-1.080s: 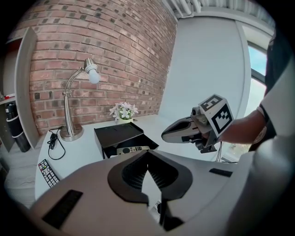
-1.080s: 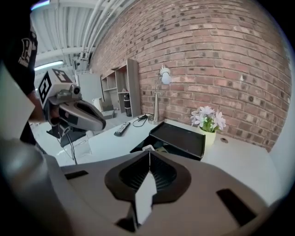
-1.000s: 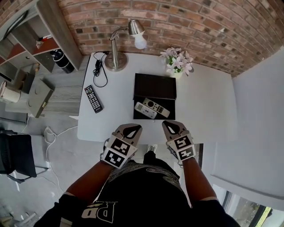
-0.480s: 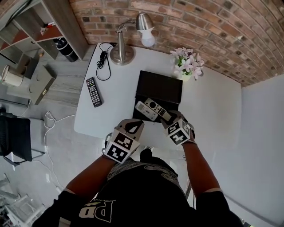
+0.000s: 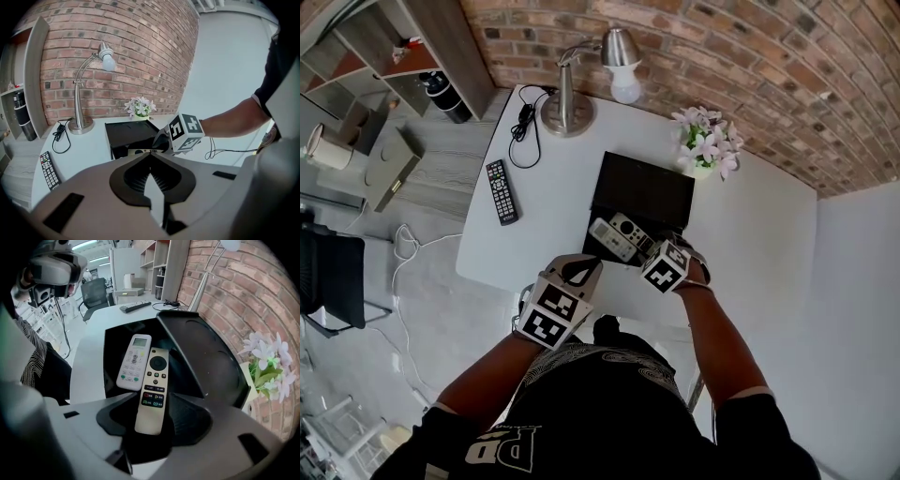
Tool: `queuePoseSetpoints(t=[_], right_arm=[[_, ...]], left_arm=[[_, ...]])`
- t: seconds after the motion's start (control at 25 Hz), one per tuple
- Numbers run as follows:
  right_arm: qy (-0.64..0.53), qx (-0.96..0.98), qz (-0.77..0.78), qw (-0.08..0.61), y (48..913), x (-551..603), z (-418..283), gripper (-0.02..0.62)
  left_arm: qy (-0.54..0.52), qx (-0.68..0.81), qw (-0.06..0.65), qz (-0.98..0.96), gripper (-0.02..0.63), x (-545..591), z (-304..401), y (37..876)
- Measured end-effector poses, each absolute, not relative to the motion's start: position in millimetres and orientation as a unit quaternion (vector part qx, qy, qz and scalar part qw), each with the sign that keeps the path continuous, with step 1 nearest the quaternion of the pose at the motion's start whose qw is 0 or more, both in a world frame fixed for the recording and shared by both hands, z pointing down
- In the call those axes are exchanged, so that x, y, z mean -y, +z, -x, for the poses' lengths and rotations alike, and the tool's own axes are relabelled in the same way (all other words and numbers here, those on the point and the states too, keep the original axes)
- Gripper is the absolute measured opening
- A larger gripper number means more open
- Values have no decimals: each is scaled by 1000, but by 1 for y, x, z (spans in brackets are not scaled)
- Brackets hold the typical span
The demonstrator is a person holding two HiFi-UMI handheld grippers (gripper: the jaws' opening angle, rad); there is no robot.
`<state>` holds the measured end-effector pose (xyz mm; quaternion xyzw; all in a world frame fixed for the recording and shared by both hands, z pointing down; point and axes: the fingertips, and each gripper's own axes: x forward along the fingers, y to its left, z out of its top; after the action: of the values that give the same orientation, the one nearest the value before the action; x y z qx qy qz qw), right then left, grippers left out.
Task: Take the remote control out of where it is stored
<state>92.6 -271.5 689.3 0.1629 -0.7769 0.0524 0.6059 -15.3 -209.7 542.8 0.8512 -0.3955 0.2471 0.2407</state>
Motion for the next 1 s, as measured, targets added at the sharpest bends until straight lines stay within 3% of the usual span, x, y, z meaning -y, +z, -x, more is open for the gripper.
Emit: queuePoseSetpoints(t=[0.56,1.0], right_arm=[[61,746,-167,642,710,278,-98,197],[56,759,-183,622,688,279,-104,196]], left_arm=[[237,413,248,-844,6,204,23,539],[226,423,242,-844,6,200,31,531]])
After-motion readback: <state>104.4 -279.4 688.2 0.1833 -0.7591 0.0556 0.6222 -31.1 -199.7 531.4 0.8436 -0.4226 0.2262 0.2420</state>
